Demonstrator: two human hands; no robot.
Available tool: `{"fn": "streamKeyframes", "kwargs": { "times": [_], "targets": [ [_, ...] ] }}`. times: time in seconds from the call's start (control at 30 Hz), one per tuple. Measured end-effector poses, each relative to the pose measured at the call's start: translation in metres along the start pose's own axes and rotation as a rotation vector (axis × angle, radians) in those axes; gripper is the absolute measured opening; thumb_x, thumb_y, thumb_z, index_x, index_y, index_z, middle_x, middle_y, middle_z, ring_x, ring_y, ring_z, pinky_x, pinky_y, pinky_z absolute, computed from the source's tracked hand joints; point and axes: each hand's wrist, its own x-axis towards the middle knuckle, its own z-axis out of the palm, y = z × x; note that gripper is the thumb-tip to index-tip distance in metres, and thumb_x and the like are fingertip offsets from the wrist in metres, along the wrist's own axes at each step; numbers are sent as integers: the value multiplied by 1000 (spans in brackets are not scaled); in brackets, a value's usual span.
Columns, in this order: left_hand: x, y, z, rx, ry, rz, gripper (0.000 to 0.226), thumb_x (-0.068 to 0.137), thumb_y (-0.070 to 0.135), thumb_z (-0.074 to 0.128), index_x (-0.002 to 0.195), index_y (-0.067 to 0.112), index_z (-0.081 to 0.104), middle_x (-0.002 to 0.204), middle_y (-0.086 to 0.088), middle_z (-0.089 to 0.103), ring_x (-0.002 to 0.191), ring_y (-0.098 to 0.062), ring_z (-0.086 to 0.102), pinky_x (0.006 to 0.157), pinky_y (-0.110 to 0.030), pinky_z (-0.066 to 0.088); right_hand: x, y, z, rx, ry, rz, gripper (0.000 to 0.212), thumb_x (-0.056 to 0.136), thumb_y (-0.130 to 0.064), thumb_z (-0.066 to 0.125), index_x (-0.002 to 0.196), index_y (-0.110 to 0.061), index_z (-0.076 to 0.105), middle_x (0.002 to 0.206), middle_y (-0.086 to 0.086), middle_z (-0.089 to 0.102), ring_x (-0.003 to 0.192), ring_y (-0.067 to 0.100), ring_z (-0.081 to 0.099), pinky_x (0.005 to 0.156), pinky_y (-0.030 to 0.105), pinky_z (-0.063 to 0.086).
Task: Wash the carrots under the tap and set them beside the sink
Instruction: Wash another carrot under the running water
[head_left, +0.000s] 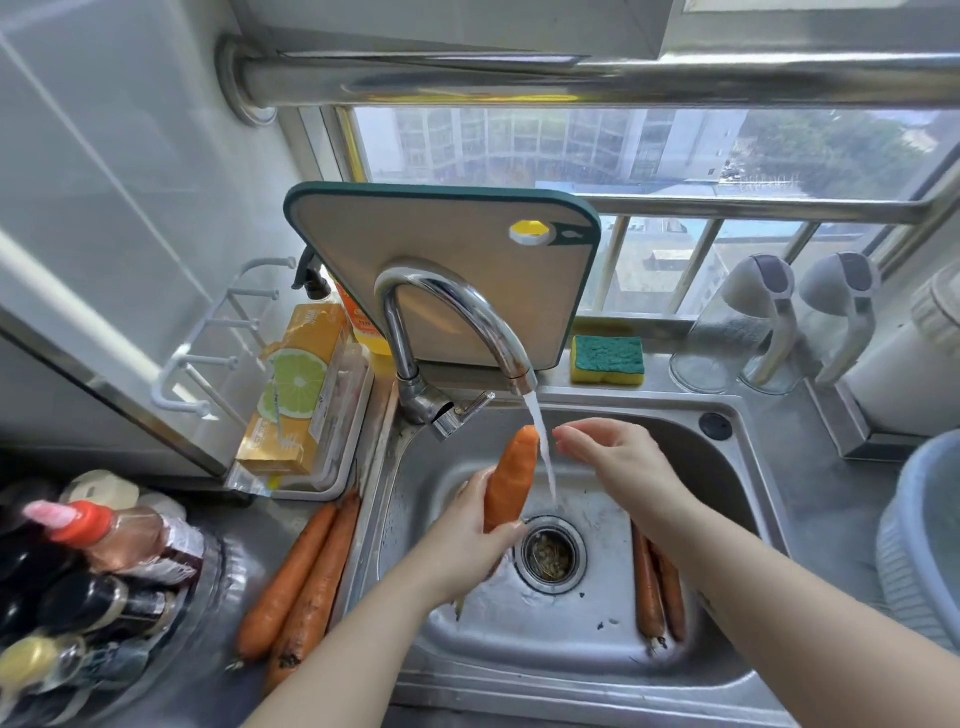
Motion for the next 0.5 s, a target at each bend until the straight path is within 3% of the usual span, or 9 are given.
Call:
{"fn": "streamKeyframes", "kwargs": {
  "times": [0.1,0.2,0.3,0.4,0.5],
  "targets": [
    [0,1,-4,-25,-5,-34,55,89,30,61,127,33,23,127,9,48,103,-9,58,79,-21,48,0,-5,0,-26,-220,-33,16,91,-31,61,103,-28,71,99,-16,71,89,-11,60,67,5,42],
    [0,3,-5,-71,-31,-52,51,87,28,63,119,34,24,119,3,55,95,-13,63,77,-29,56,3,-3,8,133,-310,17,14,89,-29,64,101,-26,70,101,-6,73,98,3,66,86,22,48],
    [0,7,-7,-127,-12,-42,47,87,27,62,120,35,30,117,3,57,93,-11,62,73,-24,53,9,2,15,258,-194,45,13,88,-24,65,97,-17,71,98,6,72,100,24,67,96,42,50],
    [2,15,0,-22,63,10,47,86,30,62,122,35,33,118,7,54,92,-6,59,72,-19,47,8,-1,26,195,-5,-14,14,91,-22,58,87,-12,67,85,6,71,82,20,65,82,38,54],
    [3,19,15,79,129,40,57,86,33,63,134,30,32,113,10,47,102,-14,58,84,-28,48,9,-10,37,215,94,-22,29,97,-23,47,75,-9,60,68,4,68,65,18,62,72,35,52]
  ]
}}
